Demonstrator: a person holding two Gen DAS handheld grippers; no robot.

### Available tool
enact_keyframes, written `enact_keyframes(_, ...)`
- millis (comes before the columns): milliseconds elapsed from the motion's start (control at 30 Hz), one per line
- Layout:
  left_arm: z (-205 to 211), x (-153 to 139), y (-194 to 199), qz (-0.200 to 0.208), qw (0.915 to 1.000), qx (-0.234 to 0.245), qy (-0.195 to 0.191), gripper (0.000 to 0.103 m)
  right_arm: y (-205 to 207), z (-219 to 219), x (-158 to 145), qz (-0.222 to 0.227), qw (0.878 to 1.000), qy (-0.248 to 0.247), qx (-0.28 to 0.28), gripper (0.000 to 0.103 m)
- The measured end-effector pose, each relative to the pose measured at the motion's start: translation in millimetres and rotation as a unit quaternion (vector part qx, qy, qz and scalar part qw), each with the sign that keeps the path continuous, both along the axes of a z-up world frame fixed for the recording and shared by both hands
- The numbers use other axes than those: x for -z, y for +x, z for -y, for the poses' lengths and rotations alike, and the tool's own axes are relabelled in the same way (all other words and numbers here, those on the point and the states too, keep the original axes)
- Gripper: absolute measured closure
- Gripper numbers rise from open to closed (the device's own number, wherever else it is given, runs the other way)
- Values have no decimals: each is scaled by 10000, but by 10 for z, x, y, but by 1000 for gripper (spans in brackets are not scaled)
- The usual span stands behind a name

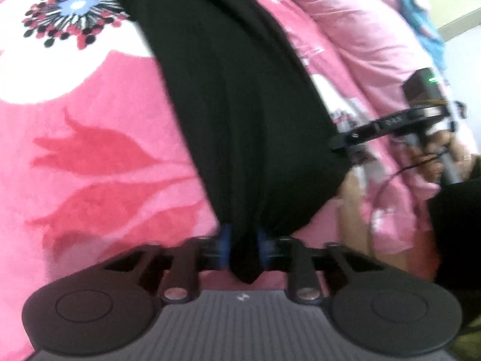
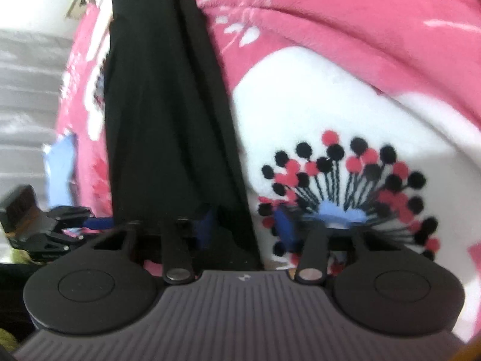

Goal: Fold clothes
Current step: 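Lay the folded T-shirt down and open the right gripper while the left gripper regrasps its edge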

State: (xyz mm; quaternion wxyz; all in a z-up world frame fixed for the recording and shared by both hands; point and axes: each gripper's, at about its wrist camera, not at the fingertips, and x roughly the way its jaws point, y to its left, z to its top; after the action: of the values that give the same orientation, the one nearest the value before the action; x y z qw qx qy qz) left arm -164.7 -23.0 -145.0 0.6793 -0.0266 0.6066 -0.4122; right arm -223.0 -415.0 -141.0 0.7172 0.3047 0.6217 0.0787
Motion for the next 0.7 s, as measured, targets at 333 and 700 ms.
enact_keyframes(333,1,-13,-89,313,9978,448,376,101,-38,-80,-14,-165,9985,-384,-353,97)
enact_keyframes(700,-93,-381,244,1004,9938,442,195,95,1051,-137,-875,1611,9723,-1313,-1071,84)
